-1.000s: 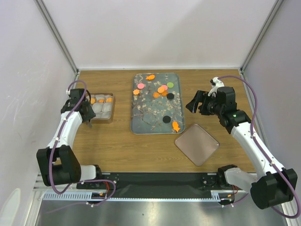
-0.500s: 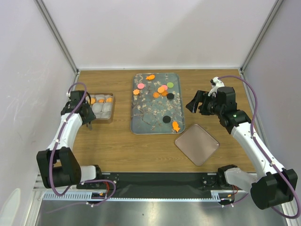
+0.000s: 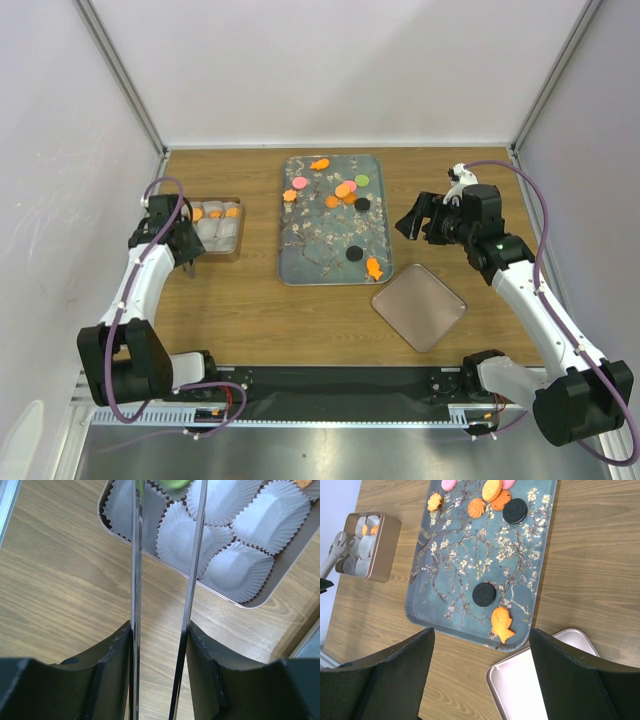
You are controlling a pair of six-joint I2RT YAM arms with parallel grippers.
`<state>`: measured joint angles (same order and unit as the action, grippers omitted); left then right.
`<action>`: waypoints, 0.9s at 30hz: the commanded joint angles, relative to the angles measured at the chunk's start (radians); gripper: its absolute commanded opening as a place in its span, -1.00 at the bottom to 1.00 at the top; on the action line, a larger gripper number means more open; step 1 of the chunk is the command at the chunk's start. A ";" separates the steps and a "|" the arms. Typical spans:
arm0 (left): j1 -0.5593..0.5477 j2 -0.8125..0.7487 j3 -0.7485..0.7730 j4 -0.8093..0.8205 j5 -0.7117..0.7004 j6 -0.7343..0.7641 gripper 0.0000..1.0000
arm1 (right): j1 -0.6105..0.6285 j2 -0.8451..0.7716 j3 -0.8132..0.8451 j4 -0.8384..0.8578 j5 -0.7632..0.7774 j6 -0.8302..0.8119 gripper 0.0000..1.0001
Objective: Pack the cookies
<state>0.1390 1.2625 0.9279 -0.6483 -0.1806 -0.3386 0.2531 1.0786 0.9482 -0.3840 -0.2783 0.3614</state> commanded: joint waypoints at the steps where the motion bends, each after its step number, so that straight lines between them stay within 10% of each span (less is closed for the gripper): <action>1: 0.013 -0.049 0.011 0.016 -0.010 0.016 -0.02 | 0.003 -0.020 0.006 0.028 -0.012 -0.010 0.66; 13: -0.087 -0.091 0.115 -0.056 -0.002 0.024 -0.05 | 0.003 -0.011 0.006 0.030 -0.007 -0.012 0.66; 27: -0.811 0.083 0.282 -0.108 -0.114 -0.071 -0.08 | -0.002 0.015 0.012 0.016 0.044 -0.019 0.67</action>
<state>-0.5762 1.2884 1.1763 -0.7319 -0.2596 -0.3775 0.2531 1.0904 0.9482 -0.3851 -0.2588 0.3607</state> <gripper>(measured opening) 0.467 0.832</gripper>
